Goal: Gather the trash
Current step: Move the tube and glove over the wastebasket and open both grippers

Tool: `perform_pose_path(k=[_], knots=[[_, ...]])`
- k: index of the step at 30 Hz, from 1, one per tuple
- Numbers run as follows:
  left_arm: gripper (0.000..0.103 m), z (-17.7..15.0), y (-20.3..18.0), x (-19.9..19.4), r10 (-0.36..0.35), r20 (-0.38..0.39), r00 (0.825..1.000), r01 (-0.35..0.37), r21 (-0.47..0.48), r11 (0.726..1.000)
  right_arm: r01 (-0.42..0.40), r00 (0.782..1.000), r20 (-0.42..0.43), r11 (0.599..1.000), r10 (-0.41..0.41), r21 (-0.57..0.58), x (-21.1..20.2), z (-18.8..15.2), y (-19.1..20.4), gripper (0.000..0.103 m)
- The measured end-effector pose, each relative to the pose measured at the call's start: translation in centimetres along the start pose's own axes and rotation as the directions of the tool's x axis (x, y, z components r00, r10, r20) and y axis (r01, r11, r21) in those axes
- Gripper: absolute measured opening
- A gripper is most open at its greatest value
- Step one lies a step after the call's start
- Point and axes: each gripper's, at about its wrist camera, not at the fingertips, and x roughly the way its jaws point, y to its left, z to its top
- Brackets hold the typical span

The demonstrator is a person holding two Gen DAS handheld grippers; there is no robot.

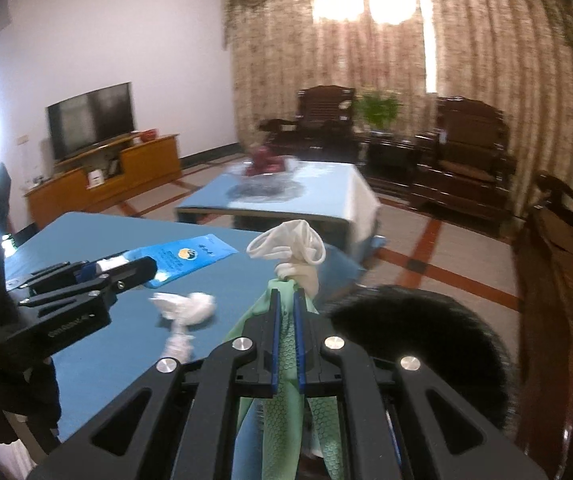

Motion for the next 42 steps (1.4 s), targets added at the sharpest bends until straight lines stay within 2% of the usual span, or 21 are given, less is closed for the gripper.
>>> perform_pose_path(k=[10,15,19,20,21,22,24,26,27,28,31,33,39,42], knots=[[0.032,-0.9,-9.1,5.7,-0.14,-0.041,0.989,0.142,0.064,0.988,0.151,0.988,-0.039,0.985,-0.148,0.087,0.5,-2.5,-9.1,0.006],[0.032,-2.1,-11.5,8.8,-0.172,-0.089,0.981,0.179,0.077,0.981,0.182,0.982,-0.065,0.976,-0.175,0.12,1.5,-4.0,-12.0,0.006],[0.034,-2.9,-12.1,10.5,-0.189,-0.127,0.974,0.2,0.073,0.977,0.213,0.975,-0.089,0.969,-0.203,0.124,2.5,-4.8,-13.2,0.009],[0.036,-3.0,-12.1,10.9,-0.202,-0.139,0.97,0.212,0.061,0.975,0.22,0.974,-0.088,0.968,-0.21,0.124,2.5,-4.9,-13.3,0.011],[0.048,-3.1,-12.0,11.0,-0.206,-0.141,0.968,0.215,0.055,0.975,0.224,0.973,-0.088,0.967,-0.214,0.125,2.5,-5.0,-13.5,0.021],[0.059,-3.2,-11.8,10.9,-0.207,-0.134,0.969,0.216,0.05,0.975,0.232,0.971,-0.083,0.964,-0.223,0.128,2.5,-5.2,-13.7,0.035],[0.061,-3.0,-11.4,10.5,-0.205,-0.118,0.972,0.212,0.053,0.976,0.246,0.968,-0.073,0.96,-0.238,0.136,2.2,-5.4,-13.8,0.046],[0.067,-2.8,-10.8,10.1,-0.197,-0.108,0.974,0.203,0.055,0.978,0.256,0.966,-0.07,0.956,-0.248,0.141,2.0,-5.4,-13.8,0.069],[0.071,-2.7,-10.3,9.7,-0.186,-0.098,0.978,0.192,0.053,0.98,0.275,0.961,-0.061,0.95,-0.269,0.144,1.8,-5.4,-13.6,0.089],[0.074,-2.3,-10.0,9.4,-0.178,-0.091,0.98,0.183,0.052,0.982,0.289,0.957,-0.047,0.946,-0.285,0.147,1.5,-5.5,-13.4,0.096],[0.083,-2.0,-7.6,7.7,-0.13,-0.056,0.99,0.133,0.046,0.99,0.279,0.96,-0.017,0.947,-0.28,0.157,0.9,-5.3,-12.5,0.097],[0.085,-1.9,-6.0,6.5,-0.099,-0.039,0.994,0.101,0.042,0.994,0.266,0.963,-0.011,0.949,-0.268,0.167,0.8,-5.2,-11.6,0.097],[0.087,-2.6,-0.2,2.9,0.004,-0.031,1.0,-0.004,0.0,1.0,0.196,0.98,0.009,0.966,-0.2,0.172,1.2,-4.6,-7.5,0.097],[0.087,-3.2,2.8,1.1,0.068,-0.025,0.997,-0.068,-0.003,0.998,0.136,0.99,0.016,0.978,-0.141,0.158,1.9,-4.3,-4.4,0.097]])
